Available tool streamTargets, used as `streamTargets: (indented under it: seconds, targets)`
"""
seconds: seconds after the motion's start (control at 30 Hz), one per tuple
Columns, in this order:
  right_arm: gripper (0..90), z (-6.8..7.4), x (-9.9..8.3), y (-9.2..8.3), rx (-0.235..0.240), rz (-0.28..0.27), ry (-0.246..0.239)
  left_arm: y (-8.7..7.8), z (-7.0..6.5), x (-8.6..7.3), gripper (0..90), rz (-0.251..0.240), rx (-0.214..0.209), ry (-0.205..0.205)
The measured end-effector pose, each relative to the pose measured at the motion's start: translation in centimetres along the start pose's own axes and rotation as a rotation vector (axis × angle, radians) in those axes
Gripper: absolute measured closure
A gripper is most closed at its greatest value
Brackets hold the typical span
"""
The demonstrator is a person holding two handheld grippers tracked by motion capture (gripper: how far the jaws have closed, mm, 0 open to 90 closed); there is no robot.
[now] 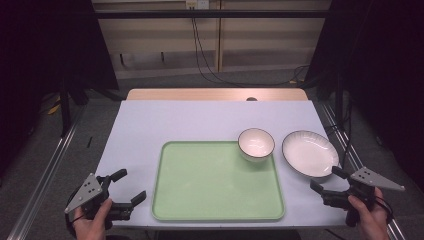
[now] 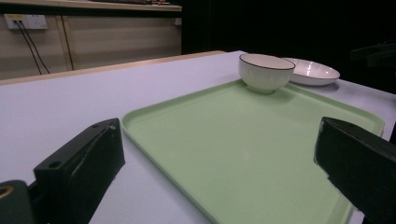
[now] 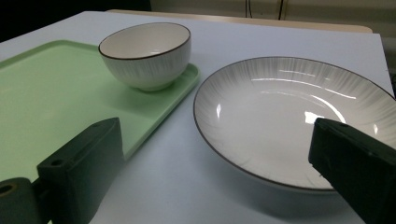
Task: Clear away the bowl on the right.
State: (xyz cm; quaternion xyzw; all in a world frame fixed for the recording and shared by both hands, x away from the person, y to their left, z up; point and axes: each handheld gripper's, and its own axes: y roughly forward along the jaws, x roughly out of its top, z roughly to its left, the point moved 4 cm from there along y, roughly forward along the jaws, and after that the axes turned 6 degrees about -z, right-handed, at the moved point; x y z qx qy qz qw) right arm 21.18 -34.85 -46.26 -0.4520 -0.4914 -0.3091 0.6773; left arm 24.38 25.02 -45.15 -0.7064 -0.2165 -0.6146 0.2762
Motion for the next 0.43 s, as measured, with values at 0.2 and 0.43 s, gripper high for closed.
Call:
streamTargets:
  seconds: [0.2,0.43]
  targets:
    - [3.7,-0.52,-0.29,-0.97,0.006,0.004,0.009,-0.13,0.11,0.04,1.5,-0.012,0.004,-0.009]
    - [2.8,-0.41,-0.40,-0.74,-0.004,0.021,-0.032,-0.07,0.21,-0.02,1.6,0.000,0.001,-0.005]
